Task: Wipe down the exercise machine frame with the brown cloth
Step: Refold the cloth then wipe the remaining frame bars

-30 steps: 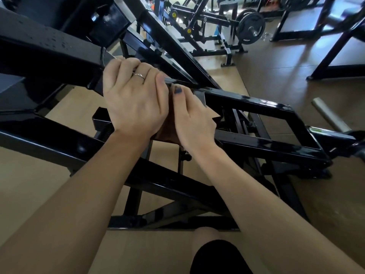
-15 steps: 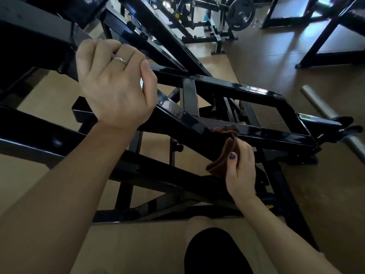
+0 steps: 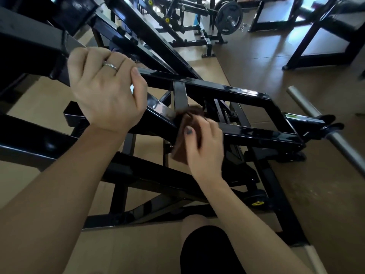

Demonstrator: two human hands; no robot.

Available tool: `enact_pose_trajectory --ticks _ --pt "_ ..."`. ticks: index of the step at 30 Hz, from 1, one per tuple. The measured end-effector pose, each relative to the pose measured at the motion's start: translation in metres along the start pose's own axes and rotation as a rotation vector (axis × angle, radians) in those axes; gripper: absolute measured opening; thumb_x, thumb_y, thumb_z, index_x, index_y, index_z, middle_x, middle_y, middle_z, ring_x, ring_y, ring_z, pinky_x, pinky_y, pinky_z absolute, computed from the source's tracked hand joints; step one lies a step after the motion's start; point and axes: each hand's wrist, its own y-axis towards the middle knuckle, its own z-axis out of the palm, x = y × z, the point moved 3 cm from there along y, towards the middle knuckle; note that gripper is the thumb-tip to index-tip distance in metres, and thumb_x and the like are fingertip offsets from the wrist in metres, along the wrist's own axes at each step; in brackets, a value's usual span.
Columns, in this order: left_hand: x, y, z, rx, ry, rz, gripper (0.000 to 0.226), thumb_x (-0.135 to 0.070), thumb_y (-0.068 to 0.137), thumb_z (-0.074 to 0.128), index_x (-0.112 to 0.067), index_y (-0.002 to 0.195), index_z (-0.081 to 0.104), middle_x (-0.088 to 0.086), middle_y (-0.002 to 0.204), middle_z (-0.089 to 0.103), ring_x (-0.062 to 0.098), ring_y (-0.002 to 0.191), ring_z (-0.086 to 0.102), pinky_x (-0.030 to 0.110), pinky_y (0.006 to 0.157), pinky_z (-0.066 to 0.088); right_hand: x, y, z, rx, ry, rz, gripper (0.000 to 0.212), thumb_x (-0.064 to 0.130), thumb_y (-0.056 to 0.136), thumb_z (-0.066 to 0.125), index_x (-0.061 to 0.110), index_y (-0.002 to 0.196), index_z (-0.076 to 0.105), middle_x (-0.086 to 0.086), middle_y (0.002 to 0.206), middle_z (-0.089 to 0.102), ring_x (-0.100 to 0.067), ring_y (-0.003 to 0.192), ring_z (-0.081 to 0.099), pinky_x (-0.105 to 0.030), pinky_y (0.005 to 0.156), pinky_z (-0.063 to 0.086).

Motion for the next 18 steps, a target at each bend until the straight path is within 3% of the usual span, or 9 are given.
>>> enact_pose_trajectory --ticks 3,6,11,13,18 --pt "-0.001 -0.001 0.000 -0.015 -0.008 -0.006 0.030 -0.018 0.098 0.043 -0.011 0.080 0.066 0.001 0.084 0.070 0.027 0.088 0.063 0.038 0.094 0.037 -0.072 -0.026 -0.024 -0.040 -0.036 0.257 0.043 0.060 0.100 0.033 0.034 0.130 0.050 0.006 0.139 0.045 -0.019 0.127 0.044 -0.055 0.103 0.048" --pt "-0.002 0.000 0.000 -0.037 -0.017 -0.016 0.028 -0.018 0.097 0.045 -0.011 0.081 0.067 0.002 0.085 0.071 0.027 0.086 0.063 0.039 0.092 0.039 -0.126 -0.045 -0.042 -0.042 -0.036 0.426 0.034 0.057 0.105 0.035 0.036 0.128 0.048 0.005 0.140 0.041 -0.022 0.127 0.045 -0.058 0.102 0.049" --pt "-0.004 0.001 0.000 -0.043 -0.021 -0.041 0.026 -0.019 0.096 0.046 -0.012 0.081 0.066 0.002 0.082 0.069 0.027 0.085 0.063 0.040 0.093 0.039 -0.130 -0.037 -0.035 -0.113 -0.034 0.635 0.037 0.048 0.108 0.035 0.026 0.134 0.050 0.000 0.149 0.037 -0.030 0.133 0.039 -0.055 0.105 0.045" --pt "-0.005 0.001 -0.001 -0.039 -0.025 -0.054 0.025 -0.019 0.096 0.046 -0.013 0.081 0.065 0.002 0.082 0.069 0.027 0.085 0.062 0.040 0.094 0.039 -0.104 -0.028 -0.024 -0.157 -0.057 0.624 0.034 0.047 0.107 0.037 0.026 0.129 0.053 -0.004 0.146 0.041 -0.031 0.133 0.038 -0.052 0.104 0.044" --pt "-0.006 0.003 -0.002 -0.039 -0.015 -0.046 0.026 -0.017 0.096 0.046 -0.012 0.079 0.065 0.002 0.080 0.068 0.026 0.083 0.062 0.039 0.092 0.039 -0.035 -0.013 -0.003 -0.104 -0.093 0.313 0.046 0.058 0.098 0.029 0.030 0.124 0.055 0.002 0.135 0.045 -0.021 0.125 0.040 -0.040 0.099 0.042"
